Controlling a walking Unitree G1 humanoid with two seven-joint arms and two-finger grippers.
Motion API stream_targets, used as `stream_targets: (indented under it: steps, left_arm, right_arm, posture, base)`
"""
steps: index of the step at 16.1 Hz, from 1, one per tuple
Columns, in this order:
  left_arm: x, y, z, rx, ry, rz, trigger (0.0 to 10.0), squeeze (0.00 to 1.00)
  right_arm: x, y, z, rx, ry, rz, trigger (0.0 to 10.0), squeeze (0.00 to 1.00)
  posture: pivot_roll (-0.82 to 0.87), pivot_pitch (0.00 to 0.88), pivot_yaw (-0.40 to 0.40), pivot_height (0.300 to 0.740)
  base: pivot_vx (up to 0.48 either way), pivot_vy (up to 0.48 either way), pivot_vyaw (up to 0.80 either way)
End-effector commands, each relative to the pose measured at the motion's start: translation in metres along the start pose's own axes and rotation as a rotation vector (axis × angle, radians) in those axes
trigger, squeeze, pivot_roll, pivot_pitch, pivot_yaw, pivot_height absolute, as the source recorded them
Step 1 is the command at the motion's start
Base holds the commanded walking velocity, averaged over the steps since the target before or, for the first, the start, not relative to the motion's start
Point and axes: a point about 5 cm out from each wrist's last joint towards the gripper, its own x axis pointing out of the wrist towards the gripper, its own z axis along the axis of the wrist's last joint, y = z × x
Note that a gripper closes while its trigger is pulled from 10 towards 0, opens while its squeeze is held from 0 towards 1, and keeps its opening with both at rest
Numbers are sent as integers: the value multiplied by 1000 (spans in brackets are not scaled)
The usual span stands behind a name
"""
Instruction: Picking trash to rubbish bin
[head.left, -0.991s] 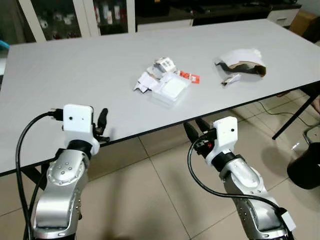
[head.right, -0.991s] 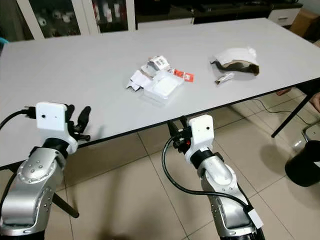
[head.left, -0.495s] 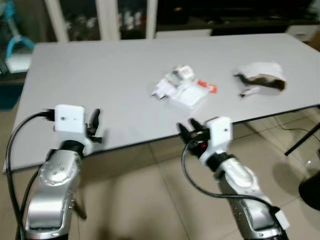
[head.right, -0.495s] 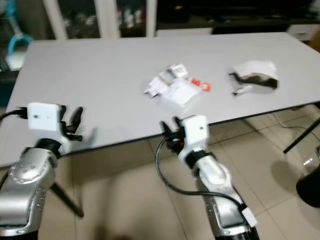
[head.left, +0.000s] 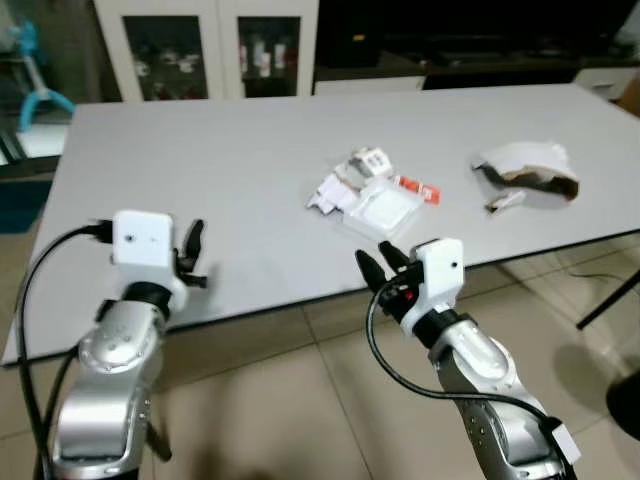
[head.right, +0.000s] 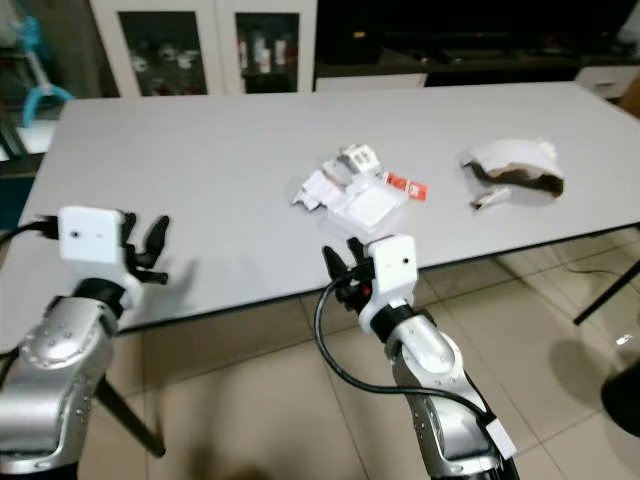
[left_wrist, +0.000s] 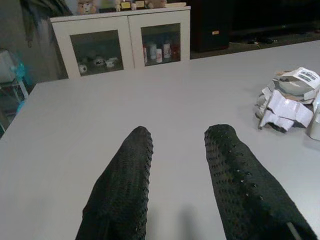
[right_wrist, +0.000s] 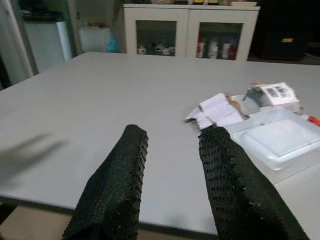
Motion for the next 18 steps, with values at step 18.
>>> stream_targets:
  steps: [18]
  left_arm:
    - [4,-15,-3,-14,6,-84,10000,0]
  right_arm:
    - [-13,-18,0,-15,22,-106,10000,0]
  posture:
    - [-35,55,-32,740]
  base:
    - [389,0,-143]
